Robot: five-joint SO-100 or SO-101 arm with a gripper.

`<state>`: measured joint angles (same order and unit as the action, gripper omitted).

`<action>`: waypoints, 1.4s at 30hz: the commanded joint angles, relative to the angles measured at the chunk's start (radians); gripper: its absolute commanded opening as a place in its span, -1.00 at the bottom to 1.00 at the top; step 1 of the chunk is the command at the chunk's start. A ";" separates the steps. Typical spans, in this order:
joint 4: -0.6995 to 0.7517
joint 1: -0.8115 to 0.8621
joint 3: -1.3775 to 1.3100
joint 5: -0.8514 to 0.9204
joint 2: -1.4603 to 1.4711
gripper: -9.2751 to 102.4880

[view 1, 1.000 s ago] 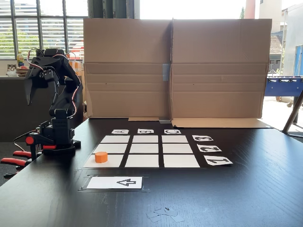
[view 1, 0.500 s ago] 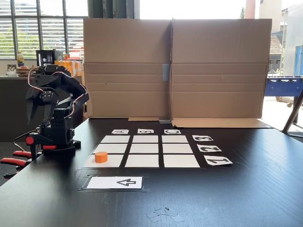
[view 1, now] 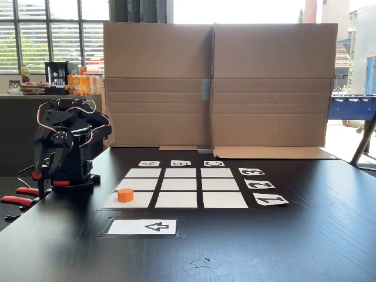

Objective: Pick up the round, orange token and place it in the grid on square A1.

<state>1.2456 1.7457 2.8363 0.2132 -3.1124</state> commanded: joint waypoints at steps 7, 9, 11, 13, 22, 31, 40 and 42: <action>-0.097 0.080 0.204 -0.014 -0.183 -0.69; -0.101 0.080 0.218 -0.012 -0.187 -0.70; -0.101 0.078 0.218 -0.012 -0.187 -0.72; -0.103 0.077 0.219 -0.014 -0.187 -0.72; -0.103 0.084 0.221 -0.014 -0.189 -0.73; -0.103 0.084 0.221 -0.020 -0.186 -0.73; -0.103 0.084 0.221 -0.021 -0.186 -0.73; -0.103 0.084 0.221 -0.021 -0.186 -0.73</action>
